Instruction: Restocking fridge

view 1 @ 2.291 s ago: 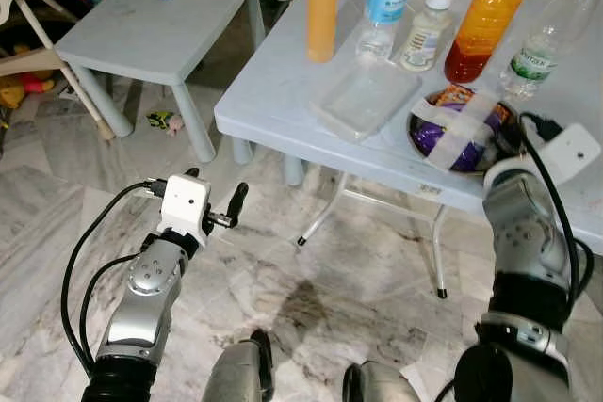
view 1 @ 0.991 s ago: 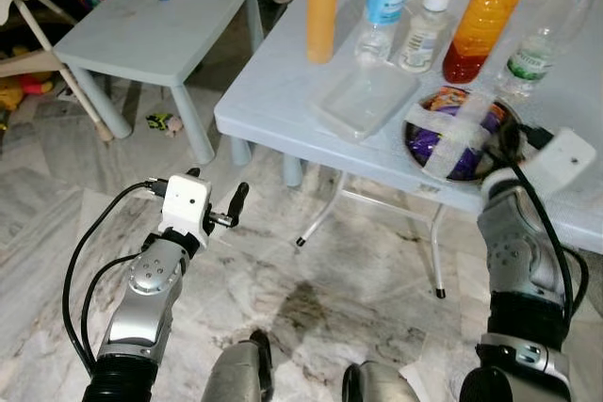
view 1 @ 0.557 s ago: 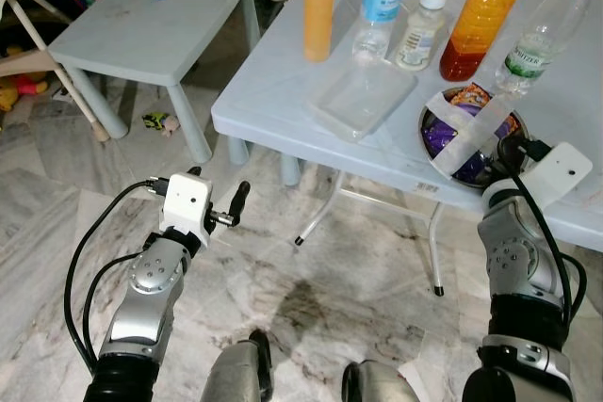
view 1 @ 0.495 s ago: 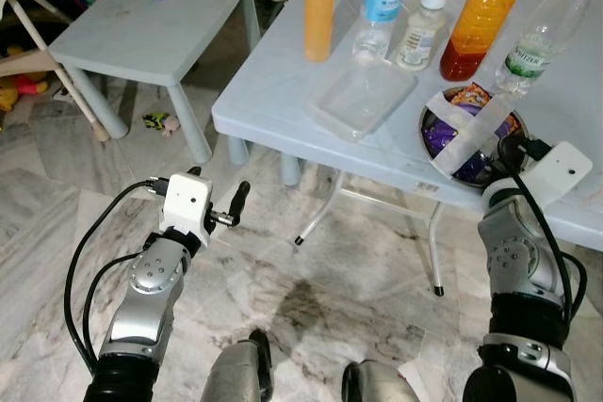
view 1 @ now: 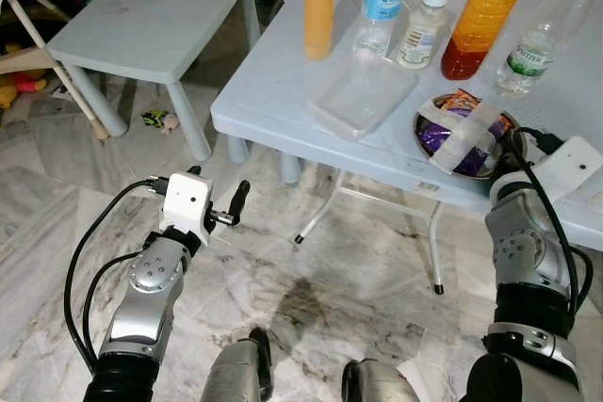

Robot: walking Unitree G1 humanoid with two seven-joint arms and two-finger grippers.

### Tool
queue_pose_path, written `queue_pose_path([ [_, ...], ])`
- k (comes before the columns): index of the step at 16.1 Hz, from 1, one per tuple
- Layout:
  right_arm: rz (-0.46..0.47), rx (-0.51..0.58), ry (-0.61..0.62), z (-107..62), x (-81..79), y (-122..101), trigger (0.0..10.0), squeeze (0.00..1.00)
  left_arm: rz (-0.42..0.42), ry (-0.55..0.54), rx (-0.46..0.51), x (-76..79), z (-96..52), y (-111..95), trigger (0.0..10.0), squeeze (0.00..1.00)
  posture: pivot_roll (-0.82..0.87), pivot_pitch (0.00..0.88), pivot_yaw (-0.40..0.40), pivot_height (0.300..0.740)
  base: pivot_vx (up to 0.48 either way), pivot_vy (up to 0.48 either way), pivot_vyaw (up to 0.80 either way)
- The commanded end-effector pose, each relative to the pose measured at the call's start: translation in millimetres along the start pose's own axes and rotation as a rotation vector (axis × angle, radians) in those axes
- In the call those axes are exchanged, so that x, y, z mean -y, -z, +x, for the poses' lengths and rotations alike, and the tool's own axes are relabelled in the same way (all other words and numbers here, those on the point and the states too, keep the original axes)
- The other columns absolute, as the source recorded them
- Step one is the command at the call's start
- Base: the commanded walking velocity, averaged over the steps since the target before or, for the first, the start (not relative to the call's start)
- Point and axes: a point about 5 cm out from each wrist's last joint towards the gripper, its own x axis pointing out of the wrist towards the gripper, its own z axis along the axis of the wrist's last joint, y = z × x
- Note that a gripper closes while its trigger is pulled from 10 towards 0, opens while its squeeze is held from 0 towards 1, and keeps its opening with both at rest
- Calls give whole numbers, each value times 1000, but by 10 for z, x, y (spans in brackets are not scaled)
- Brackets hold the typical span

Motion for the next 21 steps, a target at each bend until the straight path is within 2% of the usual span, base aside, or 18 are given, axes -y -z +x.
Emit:
queue_pose_path([
  [1, 0, -43, 22, 17, 75, 68, 10000, 0, 10, 4, -11, -17, -20, 27, 10000, 0, 1, 165, 64, 740, 0, 0, 0],
  [4, -33, -64, 21, 65, 95, 66, 10000, 0, 11, 6, -10, -15, -15, 24, 10000, 0, 1, 164, 66, 740, 0, 0, 0],
  [6, -42, -78, 27, 96, 96, 67, 0, 0, 11, 6, -10, -14, -13, 25, 10000, 0, 2, 164, 66, 740, 0, 0, 0],
  [15, -118, -92, 102, 177, 161, 37, 0, 0, 18, 5, -7, -10, -16, 25, 10000, 0, 6, 159, 60, 740, 0, 0, 0],
  [19, -109, -101, 94, 161, 147, 36, 78, 0, 47, 6, 12, -59, 32, -50, 10000, 0, 15, 166, 58, 740, 0, 0, 0],
  [20, -107, -97, 61, 150, 101, 21, 7686, 0, 54, -2, 18, -93, 39, -75, 10000, 0, 17, 173, 53, 740, 0, 0, 0],
  [21, -88, -91, 27, 139, 54, 13, 10000, 0, 58, -8, 20, -117, 37, -85, 10000, 0, 17, 174, 52, 740, 0, 0, 0],
])
